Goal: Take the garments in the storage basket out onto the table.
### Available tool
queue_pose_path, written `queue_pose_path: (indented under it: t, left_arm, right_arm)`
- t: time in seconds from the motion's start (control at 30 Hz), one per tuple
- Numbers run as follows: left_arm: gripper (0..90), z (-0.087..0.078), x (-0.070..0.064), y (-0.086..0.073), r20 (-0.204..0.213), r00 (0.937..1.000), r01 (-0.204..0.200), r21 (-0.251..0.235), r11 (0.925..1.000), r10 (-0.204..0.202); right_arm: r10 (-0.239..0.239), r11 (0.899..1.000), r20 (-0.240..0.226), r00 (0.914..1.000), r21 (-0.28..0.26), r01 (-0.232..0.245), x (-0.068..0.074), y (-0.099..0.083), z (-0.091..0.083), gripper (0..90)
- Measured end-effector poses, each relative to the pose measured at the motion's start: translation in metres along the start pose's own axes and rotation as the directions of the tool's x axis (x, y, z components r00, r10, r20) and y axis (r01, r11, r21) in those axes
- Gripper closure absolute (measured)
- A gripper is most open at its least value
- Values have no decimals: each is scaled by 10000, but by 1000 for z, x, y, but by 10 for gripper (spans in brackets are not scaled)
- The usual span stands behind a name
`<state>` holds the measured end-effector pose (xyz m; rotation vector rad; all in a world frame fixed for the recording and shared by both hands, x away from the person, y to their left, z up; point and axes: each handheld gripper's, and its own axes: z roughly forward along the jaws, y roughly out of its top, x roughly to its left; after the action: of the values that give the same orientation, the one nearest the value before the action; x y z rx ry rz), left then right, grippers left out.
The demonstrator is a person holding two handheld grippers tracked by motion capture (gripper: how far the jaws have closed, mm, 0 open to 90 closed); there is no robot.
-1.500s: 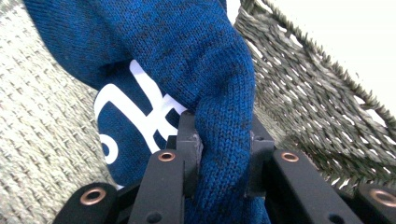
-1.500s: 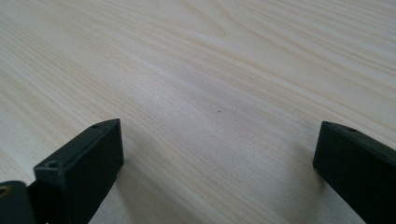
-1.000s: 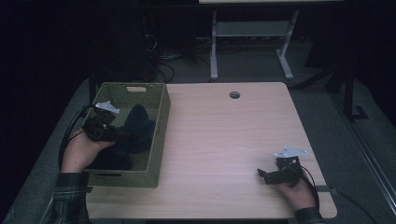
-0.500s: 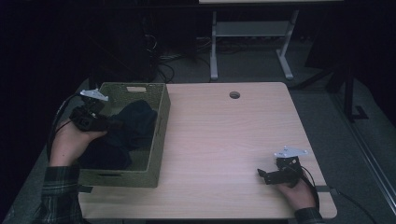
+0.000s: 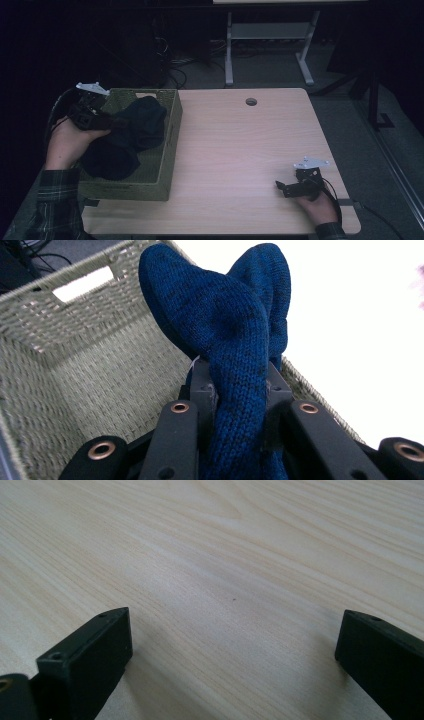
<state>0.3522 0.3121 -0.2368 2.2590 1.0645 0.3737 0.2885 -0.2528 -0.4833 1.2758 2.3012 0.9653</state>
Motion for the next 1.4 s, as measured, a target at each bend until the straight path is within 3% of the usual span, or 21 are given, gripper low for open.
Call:
queue_pose_path:
  t: [0.3, 0.73, 1.1, 1.4]
  left_arm:
    - [741, -21, -4, 16, -225, 9994, -254, -307, 9992, 247]
    - [741, -35, -16, 34, -73, 9980, -631, -858, 9943, 627]
    - [745, -34, -31, 55, 216, 9934, -1099, -1108, 9878, 1129]
    - [745, -24, -50, 71, 598, 9872, -1390, -1304, 9817, 1477]
  right_arm:
    - [2, 10000, 8, 10000, -6, -2, 0, 0, 0, 15]
    - [0, 10000, 5, 10000, -5, 0, 0, 0, 0, 15]
    - [-48, 10000, 18, 10000, -34, 49, 0, 0, 0, 15]
    - [-37, 10000, 18, 10000, -30, 37, 0, 0, 0, 15]
